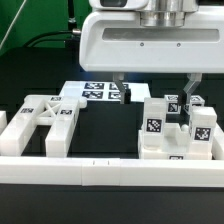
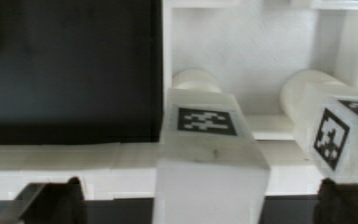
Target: Assemble chair
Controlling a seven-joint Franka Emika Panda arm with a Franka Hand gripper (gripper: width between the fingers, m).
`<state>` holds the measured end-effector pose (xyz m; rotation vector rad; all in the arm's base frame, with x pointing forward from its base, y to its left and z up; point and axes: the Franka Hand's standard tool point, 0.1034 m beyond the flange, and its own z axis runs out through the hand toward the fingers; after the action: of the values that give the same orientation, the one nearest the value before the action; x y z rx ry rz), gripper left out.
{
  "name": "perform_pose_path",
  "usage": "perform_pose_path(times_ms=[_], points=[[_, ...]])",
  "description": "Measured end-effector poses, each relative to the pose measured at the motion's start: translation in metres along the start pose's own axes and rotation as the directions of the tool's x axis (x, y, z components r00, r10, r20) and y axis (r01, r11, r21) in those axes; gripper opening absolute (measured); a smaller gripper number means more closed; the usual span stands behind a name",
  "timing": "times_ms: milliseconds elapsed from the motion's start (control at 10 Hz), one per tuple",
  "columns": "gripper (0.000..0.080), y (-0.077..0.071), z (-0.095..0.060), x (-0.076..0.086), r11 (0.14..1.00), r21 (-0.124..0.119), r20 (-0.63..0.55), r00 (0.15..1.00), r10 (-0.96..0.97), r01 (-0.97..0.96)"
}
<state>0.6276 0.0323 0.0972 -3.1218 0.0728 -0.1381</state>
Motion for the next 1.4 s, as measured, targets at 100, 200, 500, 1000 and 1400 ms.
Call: perform_pose_path(times_ms=[100,200,500,1000,1400], points=[[0.0649,0.0041,0.0002,0.0003,0.999,0.014,0.0,1.0,0.031,-0.031],[0.0649,0.0062,0.0017,0.0,0.999,0.015,0.002,0.999,0.038,-0.038],[0.0527,0.001,0.0007,0.0012,0.999,0.006,-0.001,0.999,0.037,-0.037],[0.0392,0.0026,0.0007,0.0014,0.998,0.006,-0.001,0.998,0.059,-0.059],[0.0278,0.0008,0.0013,0.0007,0.954,0.009,0.003,0.954,0.299,-0.299]])
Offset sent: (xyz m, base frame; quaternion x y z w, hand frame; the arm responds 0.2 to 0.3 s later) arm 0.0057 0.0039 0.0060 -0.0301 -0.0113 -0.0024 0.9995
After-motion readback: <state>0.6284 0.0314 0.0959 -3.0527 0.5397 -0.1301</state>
